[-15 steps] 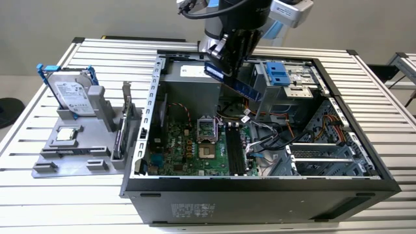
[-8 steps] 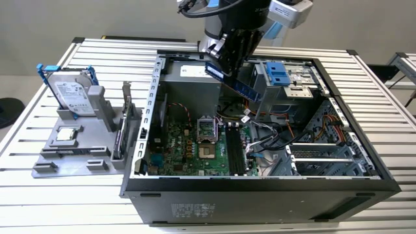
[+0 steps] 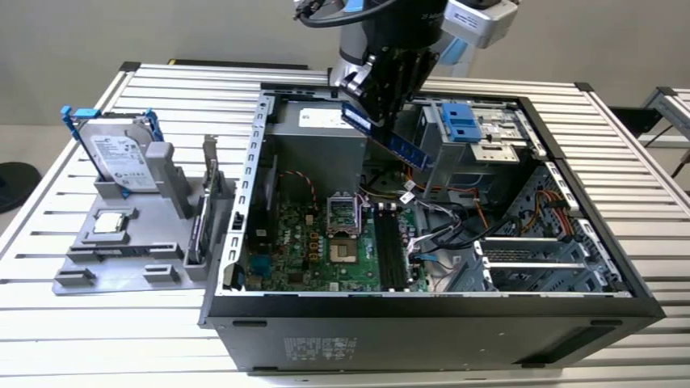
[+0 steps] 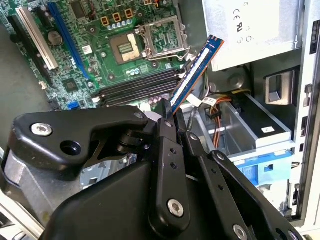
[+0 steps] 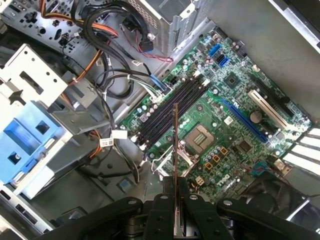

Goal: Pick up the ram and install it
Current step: 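Insert the ram into the slot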

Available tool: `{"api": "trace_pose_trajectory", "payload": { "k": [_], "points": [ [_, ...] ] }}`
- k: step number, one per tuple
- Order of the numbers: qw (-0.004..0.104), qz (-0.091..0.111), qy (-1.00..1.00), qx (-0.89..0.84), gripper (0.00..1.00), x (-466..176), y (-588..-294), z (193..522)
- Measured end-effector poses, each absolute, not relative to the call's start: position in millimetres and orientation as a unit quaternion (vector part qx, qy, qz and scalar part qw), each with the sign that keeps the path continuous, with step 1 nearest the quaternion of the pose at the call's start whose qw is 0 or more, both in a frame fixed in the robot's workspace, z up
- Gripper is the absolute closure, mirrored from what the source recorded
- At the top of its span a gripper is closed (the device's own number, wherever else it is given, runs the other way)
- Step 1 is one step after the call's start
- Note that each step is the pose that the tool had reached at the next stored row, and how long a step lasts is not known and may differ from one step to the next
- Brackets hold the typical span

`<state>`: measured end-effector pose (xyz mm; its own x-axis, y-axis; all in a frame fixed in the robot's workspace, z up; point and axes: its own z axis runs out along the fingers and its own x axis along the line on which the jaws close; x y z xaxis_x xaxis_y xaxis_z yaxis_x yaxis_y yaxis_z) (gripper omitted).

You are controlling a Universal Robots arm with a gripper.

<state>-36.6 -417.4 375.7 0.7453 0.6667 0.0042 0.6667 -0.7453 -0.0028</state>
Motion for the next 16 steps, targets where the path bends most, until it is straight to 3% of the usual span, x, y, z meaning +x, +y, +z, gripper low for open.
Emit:
{"api": "trace_pose_trajectory", "payload": {
  "k": [16],
  "points": [
    [0.002, -0.002, -0.319, -0.948, 1.0, -36.6, -417.4, 375.8]
  ]
}}
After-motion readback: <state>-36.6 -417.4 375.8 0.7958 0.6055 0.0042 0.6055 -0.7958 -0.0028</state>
